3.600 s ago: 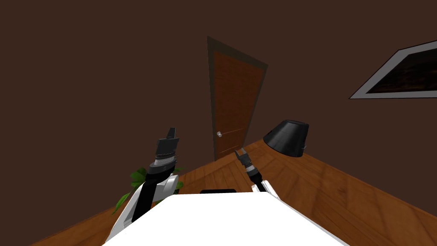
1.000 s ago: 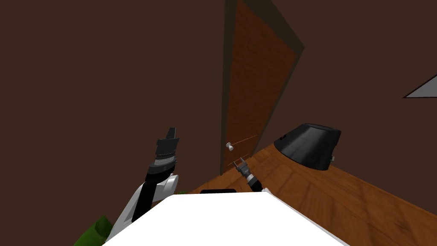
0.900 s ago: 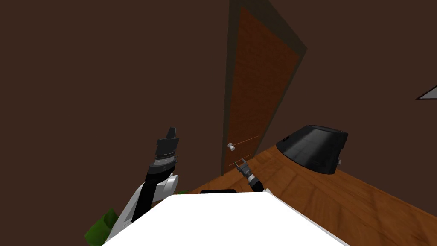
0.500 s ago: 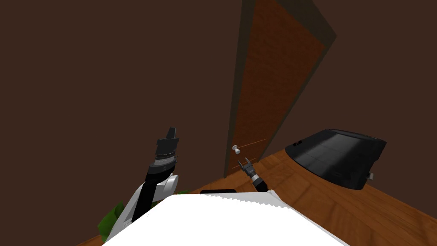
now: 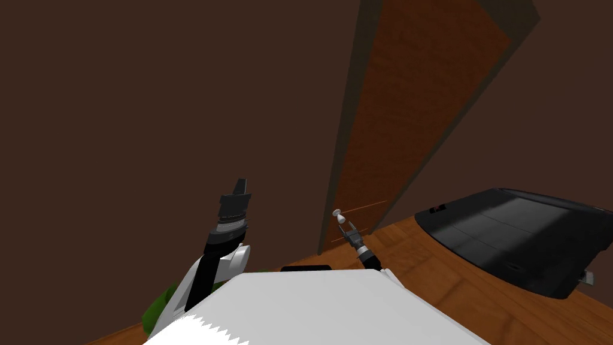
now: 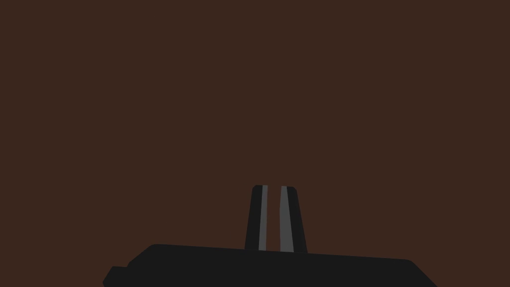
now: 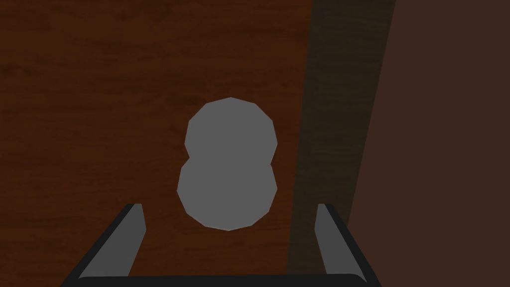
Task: Pull the door open
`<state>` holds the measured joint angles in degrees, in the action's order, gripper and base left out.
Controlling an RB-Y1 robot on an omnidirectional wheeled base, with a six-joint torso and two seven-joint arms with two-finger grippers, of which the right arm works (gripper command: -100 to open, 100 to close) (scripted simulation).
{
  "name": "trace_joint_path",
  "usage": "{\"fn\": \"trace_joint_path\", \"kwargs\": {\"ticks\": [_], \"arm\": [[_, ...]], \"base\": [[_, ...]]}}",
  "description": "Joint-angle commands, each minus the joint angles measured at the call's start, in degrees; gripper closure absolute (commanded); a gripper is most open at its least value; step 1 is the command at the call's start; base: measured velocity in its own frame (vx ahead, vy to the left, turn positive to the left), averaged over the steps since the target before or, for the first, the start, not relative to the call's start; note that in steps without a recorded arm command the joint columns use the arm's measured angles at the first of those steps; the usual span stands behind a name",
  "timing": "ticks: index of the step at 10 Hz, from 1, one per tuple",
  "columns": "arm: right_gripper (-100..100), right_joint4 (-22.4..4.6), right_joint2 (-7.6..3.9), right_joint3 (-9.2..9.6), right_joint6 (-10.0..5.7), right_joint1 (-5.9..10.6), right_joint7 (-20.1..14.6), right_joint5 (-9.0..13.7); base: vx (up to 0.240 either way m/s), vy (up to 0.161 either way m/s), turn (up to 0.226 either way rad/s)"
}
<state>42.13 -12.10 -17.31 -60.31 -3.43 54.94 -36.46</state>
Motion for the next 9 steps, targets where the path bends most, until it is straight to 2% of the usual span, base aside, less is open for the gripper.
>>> {"fn": "trace_joint_path", "kwargs": {"ticks": [1,2,3,4,9], "arm": [[-100,-1.28,-0.82,-1.17,-0.33,0.6,0.09,0.85],[-100,-1.86,-1.14,-1.66,-0.51,0.81,0.15,1.21],[-100,-0.69,-0.73,-1.18,0.04,0.41,-0.09,0.84],[100,-0.69,-0.73,-1.18,0.04,0.41,-0.09,0.84],[100,-0.69,-0.73,-1.18,0.04,0.41,-0.09,0.84]], "base": [[0.145,0.064,0.133],[0.157,0.084,0.099],[0.066,0.037,0.011],[-0.008,-0.008,-0.006],[-0.011,-0.008,0.001]]}}
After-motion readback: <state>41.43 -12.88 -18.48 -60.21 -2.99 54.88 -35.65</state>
